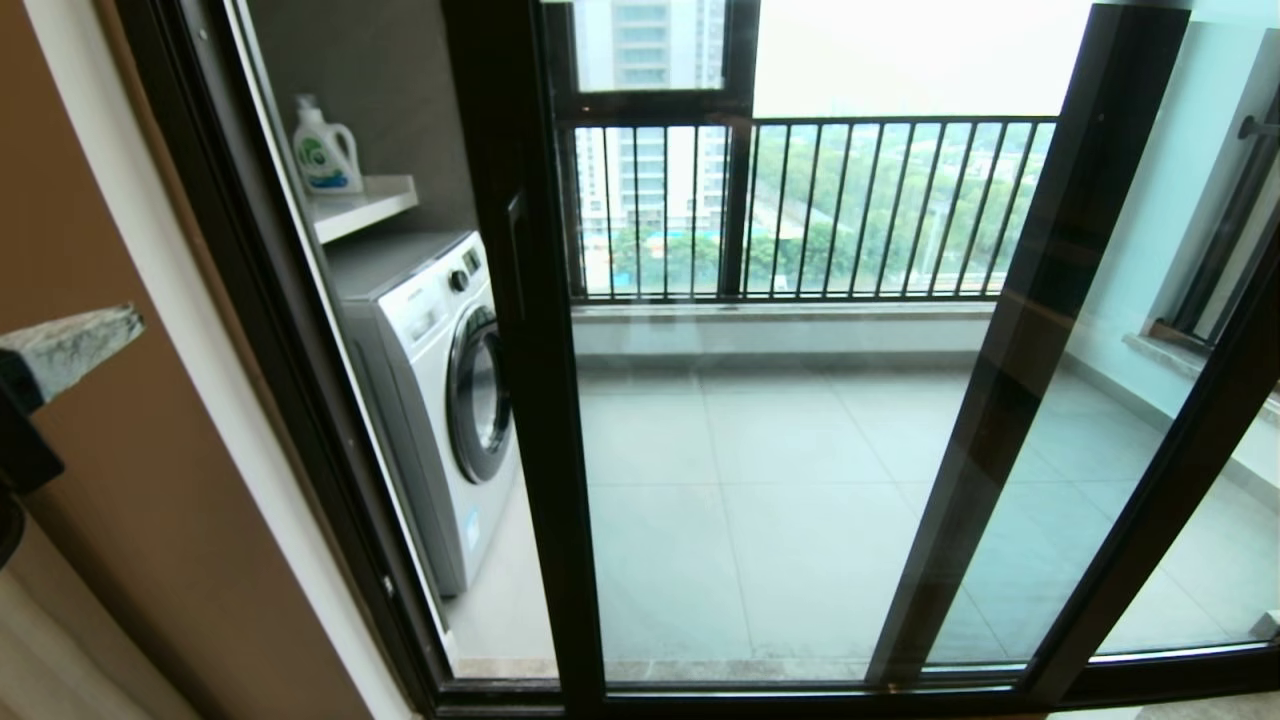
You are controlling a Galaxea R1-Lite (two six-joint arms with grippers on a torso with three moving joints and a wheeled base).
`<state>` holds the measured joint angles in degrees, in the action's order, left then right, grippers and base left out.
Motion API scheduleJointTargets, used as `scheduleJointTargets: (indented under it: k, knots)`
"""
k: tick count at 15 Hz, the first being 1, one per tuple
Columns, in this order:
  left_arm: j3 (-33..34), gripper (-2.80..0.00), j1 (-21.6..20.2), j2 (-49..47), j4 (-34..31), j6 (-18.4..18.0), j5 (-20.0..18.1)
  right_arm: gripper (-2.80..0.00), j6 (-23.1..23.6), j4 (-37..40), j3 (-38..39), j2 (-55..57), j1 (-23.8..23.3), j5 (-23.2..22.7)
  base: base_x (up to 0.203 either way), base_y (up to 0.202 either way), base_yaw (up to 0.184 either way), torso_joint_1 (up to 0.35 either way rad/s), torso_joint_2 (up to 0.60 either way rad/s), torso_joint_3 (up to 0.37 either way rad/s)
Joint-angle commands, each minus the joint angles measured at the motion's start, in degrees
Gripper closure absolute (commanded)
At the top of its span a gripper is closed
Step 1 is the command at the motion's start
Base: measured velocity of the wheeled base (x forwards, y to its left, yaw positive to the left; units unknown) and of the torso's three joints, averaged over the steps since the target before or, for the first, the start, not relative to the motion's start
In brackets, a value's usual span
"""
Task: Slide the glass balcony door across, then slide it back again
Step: Close the slid door
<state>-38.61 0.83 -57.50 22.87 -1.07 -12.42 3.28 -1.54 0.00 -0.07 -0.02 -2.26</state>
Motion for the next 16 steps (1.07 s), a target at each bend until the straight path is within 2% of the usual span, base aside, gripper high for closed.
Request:
scheduleJointTargets:
  k: [1,6,10,13,16]
  knots:
    - [-5.7,0.0,1.5,-11.4,1.5,-0.1,-0.2,0.0,0.1,0.0,0.7,0.0,0.0,0.0,0.0,0.0,0.0,0.0,0.0,0.0]
    - [-14.9,0.0,4.2,-21.0,1.8,-0.1,0.0,0.0,0.1,0.0,0.7,0.1,0.0,0.0,0.0,0.0,0.0,0.0,0.0,0.0]
    - [-21.9,0.0,9.2,-26.9,1.8,0.0,1.2,0.0,0.1,0.0,0.7,0.0,0.0,0.0,0.0,0.0,0.0,0.0,0.0,0.0]
    - [-25.4,0.0,15.5,-31.5,1.9,-0.2,5.4,0.0,0.1,0.0,0.7,0.1,-0.1,0.0,0.0,0.0,0.0,0.0,0.0,0.0]
    - [-30.8,0.0,19.6,-36.1,1.8,-0.3,10.2,0.0,0.1,0.0,0.7,0.1,0.0,0.0,0.0,0.0,0.0,0.0,0.0,0.0]
